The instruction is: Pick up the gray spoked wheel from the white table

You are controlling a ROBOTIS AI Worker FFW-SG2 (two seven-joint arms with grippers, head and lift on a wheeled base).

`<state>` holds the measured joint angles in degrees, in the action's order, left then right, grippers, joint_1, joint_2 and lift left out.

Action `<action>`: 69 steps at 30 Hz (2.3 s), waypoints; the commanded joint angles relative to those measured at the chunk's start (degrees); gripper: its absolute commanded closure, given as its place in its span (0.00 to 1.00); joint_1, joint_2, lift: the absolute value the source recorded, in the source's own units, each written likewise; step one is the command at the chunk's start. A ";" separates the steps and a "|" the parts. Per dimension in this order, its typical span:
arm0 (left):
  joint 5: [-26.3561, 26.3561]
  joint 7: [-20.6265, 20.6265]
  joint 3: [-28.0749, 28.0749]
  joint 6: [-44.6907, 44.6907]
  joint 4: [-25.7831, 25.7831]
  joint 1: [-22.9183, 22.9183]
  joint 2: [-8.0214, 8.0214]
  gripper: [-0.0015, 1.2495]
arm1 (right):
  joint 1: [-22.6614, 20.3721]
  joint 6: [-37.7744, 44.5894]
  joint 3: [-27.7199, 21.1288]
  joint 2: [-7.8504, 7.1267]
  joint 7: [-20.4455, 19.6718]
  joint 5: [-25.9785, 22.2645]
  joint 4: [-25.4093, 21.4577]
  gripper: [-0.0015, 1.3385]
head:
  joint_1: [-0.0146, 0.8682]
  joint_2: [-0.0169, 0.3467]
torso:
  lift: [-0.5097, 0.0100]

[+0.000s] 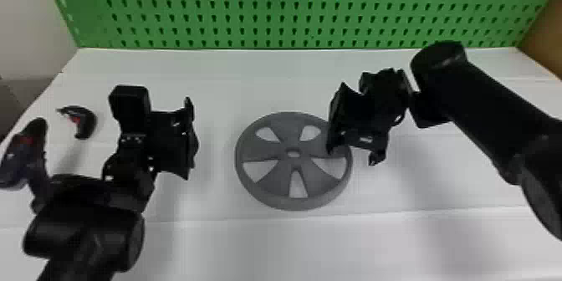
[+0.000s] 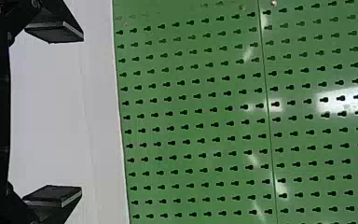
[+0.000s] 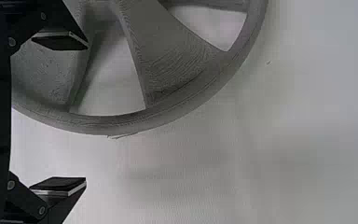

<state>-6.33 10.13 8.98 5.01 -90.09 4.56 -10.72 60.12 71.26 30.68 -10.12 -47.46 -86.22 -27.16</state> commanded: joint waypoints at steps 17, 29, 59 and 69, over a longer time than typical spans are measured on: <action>-0.18 0.15 0.25 0.00 0.00 0.19 0.00 0.10 | -1.50 -3.32 1.93 0.98 0.00 0.17 1.41 0.26 | 0.88 0.05 | 0.80; -0.35 0.33 0.34 0.00 0.00 0.19 0.08 0.10 | -1.41 -3.06 2.72 1.06 0.00 0.17 1.76 0.29 | 0.88 0.05 | 0.80; -0.35 0.41 0.60 0.00 0.00 0.37 0.00 0.10 | -1.15 -4.55 2.28 1.24 0.00 -0.01 2.38 0.48 | 0.88 0.05 | 0.80; -0.35 0.41 0.51 0.00 0.00 0.37 0.00 0.10 | -0.97 -4.47 1.49 1.50 0.00 1.93 2.38 0.84 | 0.88 0.05 | 0.80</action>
<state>-6.64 10.53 9.57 5.01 -90.09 4.93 -10.71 59.14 66.42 32.35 -8.68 -47.46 -84.88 -24.79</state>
